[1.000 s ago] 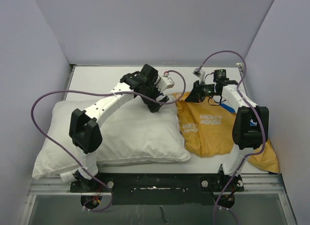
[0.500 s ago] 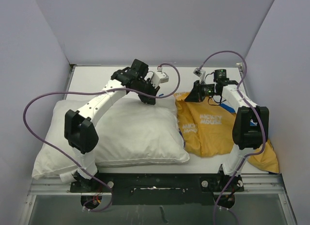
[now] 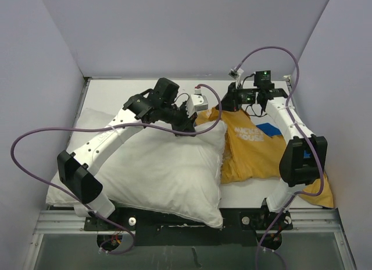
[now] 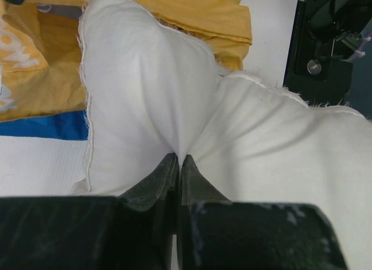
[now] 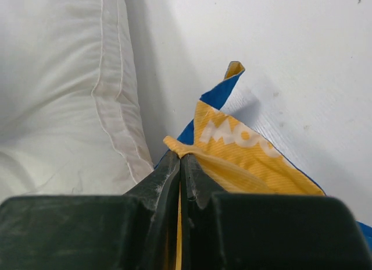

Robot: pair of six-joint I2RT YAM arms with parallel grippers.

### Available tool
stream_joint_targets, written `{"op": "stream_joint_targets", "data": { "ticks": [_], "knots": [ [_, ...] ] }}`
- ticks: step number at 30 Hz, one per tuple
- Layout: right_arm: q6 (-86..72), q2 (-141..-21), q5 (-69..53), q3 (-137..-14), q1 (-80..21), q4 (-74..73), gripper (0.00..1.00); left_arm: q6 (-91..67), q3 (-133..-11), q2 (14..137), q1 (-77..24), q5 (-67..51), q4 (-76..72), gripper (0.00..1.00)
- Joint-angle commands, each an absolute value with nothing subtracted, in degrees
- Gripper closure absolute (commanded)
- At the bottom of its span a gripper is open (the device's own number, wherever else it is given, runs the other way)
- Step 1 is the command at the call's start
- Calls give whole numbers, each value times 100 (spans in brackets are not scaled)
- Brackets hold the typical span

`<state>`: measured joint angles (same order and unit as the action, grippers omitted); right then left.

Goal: Put the pillow into the pillowcase
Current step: Stuff the pillow into the pillowcase.

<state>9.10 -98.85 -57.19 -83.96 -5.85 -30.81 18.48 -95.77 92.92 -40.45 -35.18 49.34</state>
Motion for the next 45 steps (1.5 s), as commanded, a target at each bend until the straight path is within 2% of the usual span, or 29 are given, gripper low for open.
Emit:
{"op": "stream_joint_targets", "data": {
  "ticks": [1,9,15,18,20,22,24,26,31,35,36,38,39,40,43,45],
  "knots": [
    [829,-9523,-5756,-8895,-652,-3076,100,2019,-9826,9215,-4008,-3716,4681,100],
    [1270,-9303,-5622,-9176,-884,-3614,100,2213,-10638,9884,-3671,-3329,5180,100],
    [1333,-9195,-5624,-9311,-1259,-3838,100,2062,-11217,10265,-3825,-3264,4730,100],
    [1322,-9061,-5606,-9442,-1371,-3951,100,1860,-10973,10053,-4065,-2549,3623,100],
    [1293,-8929,-5538,-9482,-1371,-3971,100,1907,-10254,9638,-4300,-1616,2301,100],
    [1237,-8773,-5442,-9337,-1370,-3883,100,2105,-8935,9082,-4557,-862,232,100],
    [1185,-8749,-5238,-9105,-1373,-3785,100,2699,-7426,8689,-4793,-453,-2522,100],
    [1188,-8858,-5013,-8938,-1355,-3766,100,3199,-6821,8927,-4894,-76,-4313,100],
    [1265,-9235,-4580,-8875,-1180,-3861,100,3242,-7338,9976,-4737,272,-5575,100],
    [1274,-9537,-4550,-9121,-780,-3997,100,2527,-7873,10485,-4449,280,-5703,100],
    [1282,-9577,-4589,-9149,-653,-3999,98,2443,-8017,10623,-4380,312,-5650,100],
    [1362,-9614,-4678,-9221,-499,-4061,87,2056,-8373,10938,-4182,407,-5251,100],
    [1440,-9592,-4725,-9269,-426,-4129,80,1736,-8528,11116,-4054,413,-4808,83],
    [1515,-9540,-4800,-9306,-337,-4204,72,1406,-8644,11183,-3921,394,-4540,62],
    [1754,-9134,-5079,-9247,18,-4343,47,707,-8583,10860,-3650,92,-3410,6],
    [1863,-8685,-5362,-8908,361,-4212,35,348,-8260,10353,-3557,-9,-2942,2]
  ]
}}
